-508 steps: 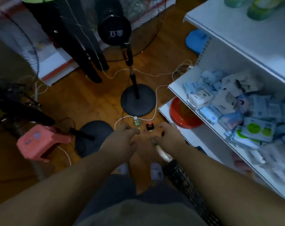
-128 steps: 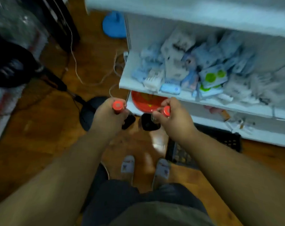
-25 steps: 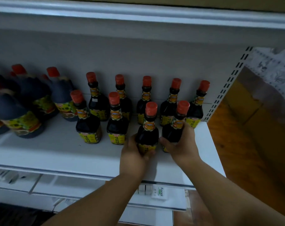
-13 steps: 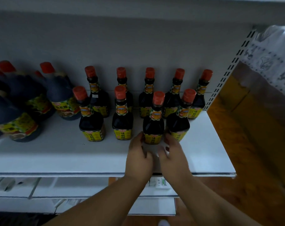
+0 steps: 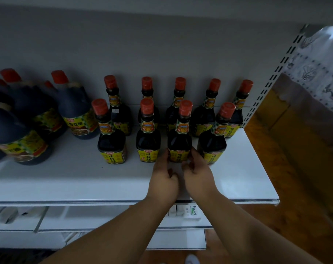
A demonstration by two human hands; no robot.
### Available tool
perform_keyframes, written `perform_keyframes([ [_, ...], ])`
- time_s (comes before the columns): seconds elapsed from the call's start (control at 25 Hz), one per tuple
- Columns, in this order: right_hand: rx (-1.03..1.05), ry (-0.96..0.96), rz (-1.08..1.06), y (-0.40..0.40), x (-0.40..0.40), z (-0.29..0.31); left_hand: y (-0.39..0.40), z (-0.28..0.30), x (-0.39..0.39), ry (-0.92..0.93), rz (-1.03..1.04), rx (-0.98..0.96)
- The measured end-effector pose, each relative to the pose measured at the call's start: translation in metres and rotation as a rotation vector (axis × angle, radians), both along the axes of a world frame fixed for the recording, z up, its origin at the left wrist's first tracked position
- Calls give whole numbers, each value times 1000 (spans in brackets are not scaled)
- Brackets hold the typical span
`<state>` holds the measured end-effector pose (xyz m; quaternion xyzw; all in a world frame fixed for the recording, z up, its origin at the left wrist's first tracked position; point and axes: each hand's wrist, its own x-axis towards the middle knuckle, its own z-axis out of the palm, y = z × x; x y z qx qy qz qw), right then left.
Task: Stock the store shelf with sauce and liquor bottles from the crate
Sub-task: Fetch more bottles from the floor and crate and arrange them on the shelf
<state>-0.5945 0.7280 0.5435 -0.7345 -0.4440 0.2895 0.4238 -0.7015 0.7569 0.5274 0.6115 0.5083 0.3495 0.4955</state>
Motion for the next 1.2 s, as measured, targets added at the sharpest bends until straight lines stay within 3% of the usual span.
perform_keyframes([
  [1.04,-46,-61,99,-9,7,31,1,9,-9,3,-39,-4],
  [1.2,-69,-128,-3,-33,23,33,-26,13,3,60,62,-20],
])
